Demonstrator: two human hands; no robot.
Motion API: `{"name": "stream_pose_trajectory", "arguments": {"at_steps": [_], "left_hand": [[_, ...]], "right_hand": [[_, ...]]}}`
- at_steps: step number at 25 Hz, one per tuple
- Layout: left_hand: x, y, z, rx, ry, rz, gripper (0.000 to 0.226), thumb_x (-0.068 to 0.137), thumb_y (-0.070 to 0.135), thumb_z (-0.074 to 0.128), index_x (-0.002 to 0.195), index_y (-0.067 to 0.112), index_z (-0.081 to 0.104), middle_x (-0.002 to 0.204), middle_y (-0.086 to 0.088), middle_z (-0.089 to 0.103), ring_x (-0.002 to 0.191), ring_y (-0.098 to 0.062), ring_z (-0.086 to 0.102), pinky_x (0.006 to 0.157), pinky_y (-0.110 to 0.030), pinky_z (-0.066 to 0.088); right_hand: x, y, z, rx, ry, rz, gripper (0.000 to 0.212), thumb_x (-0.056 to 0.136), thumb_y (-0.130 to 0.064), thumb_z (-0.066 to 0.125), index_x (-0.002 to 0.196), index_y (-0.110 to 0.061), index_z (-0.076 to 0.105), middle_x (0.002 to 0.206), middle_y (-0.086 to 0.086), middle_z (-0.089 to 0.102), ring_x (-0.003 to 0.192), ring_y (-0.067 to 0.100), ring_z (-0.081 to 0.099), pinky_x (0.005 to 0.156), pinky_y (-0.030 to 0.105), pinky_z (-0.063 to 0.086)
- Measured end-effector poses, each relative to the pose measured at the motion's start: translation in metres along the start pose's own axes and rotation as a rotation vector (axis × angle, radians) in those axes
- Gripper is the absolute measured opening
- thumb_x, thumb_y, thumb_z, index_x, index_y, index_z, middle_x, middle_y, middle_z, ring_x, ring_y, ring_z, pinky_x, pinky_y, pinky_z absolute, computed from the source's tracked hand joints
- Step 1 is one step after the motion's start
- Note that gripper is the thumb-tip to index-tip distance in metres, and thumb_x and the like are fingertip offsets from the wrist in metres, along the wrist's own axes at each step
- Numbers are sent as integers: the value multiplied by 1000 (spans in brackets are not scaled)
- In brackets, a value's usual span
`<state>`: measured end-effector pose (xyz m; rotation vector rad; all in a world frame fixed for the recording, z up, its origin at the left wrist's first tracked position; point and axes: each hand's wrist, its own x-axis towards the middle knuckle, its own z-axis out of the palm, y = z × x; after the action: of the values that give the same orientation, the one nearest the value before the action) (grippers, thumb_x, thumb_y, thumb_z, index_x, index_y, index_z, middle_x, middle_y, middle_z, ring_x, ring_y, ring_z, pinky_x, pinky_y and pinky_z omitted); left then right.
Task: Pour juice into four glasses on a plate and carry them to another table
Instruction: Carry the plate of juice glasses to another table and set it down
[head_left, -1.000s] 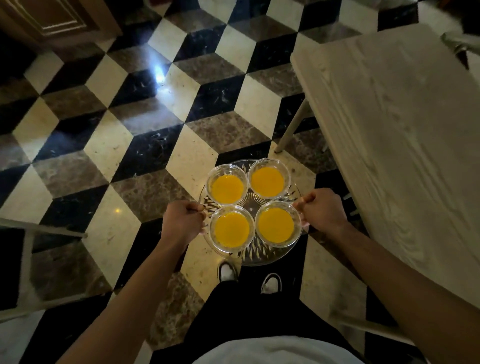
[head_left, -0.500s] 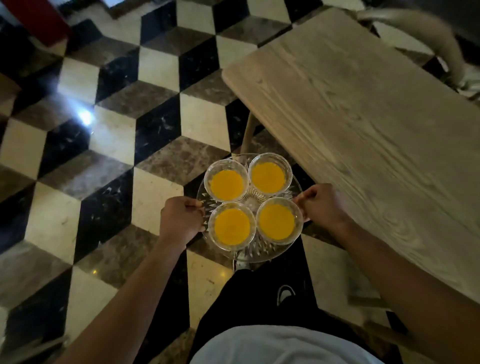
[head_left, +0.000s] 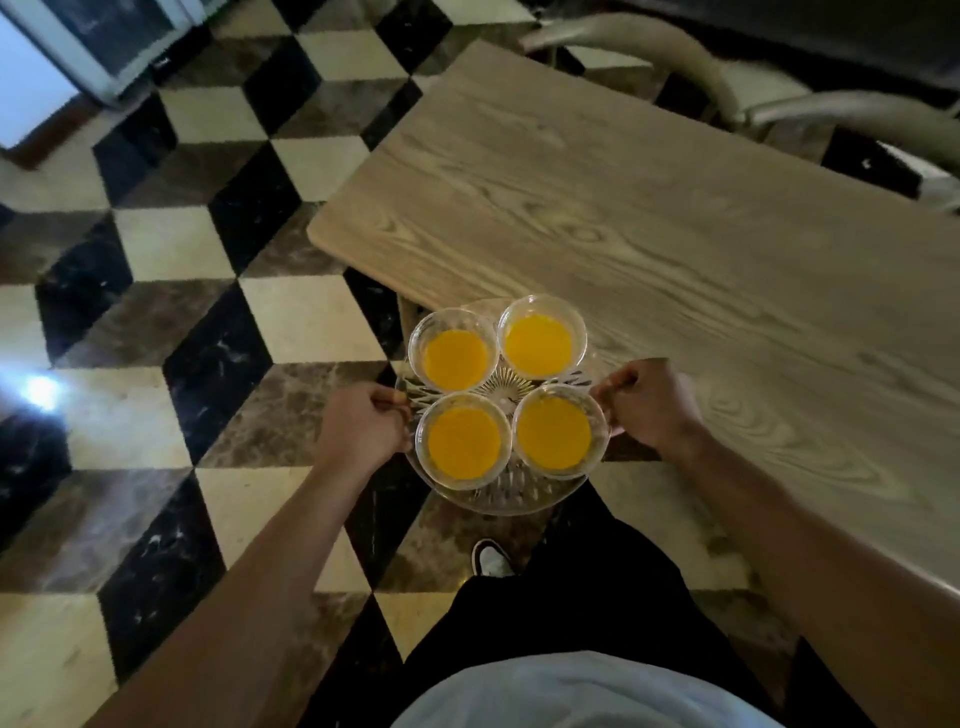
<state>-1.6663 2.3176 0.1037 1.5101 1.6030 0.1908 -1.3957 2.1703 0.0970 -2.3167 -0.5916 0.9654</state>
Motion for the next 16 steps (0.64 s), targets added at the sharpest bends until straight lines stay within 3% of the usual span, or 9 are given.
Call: {"name": "stream_pose_trajectory", "arguments": {"at_steps": [2, 4, 7, 10, 13, 16], "left_hand": [[12, 18, 7, 6, -52, 28, 12, 90, 4, 71, 97, 13, 75, 82, -7, 79, 64, -19, 78, 69, -41, 68], [22, 38, 18, 12, -88, 51, 13, 90, 0, 69, 94, 11, 74, 84, -10, 77, 65, -20, 77, 59, -30, 65], [37, 64, 39, 53, -96, 78, 15, 91, -6, 67, 90, 9, 71, 83, -11, 74, 67, -18, 73, 45, -18, 54], [50, 90, 65, 79, -120, 100, 11, 92, -6, 67, 95, 4, 73, 83, -6, 72, 67, -13, 69, 40, -10, 48], [63, 115, 90, 125, -140, 132, 13, 93, -5, 66, 97, 5, 74, 87, -7, 74, 70, -12, 69, 40, -8, 46], [77, 138, 112, 130, -129, 126, 12, 91, -4, 68, 96, 5, 74, 87, -11, 76, 58, -13, 70, 42, -12, 49]], "right_hand": [[4, 5, -9, 28, 53, 38, 14, 86, -4, 70, 77, -11, 79, 62, 0, 77, 55, 19, 76, 66, 42, 67], [11, 11, -19, 72, 101, 85, 11, 86, -5, 72, 77, -10, 77, 62, -1, 77, 54, 19, 76, 64, 41, 67], [22, 20, -32, 89, 127, 132, 17, 86, -3, 70, 76, -13, 78, 61, -7, 76, 51, 15, 74, 56, 27, 63], [39, 31, -50, 105, 146, 167, 19, 86, -1, 70, 75, -14, 79, 53, -10, 72, 46, 10, 71, 54, 23, 59], [57, 39, -73, 138, 169, 183, 16, 86, -3, 72, 76, -13, 78, 50, -14, 70, 44, 7, 69, 50, 21, 58], [77, 41, -93, 152, 177, 184, 11, 88, -8, 74, 78, -10, 78, 51, -10, 69, 44, 6, 68, 46, 16, 55]]}}
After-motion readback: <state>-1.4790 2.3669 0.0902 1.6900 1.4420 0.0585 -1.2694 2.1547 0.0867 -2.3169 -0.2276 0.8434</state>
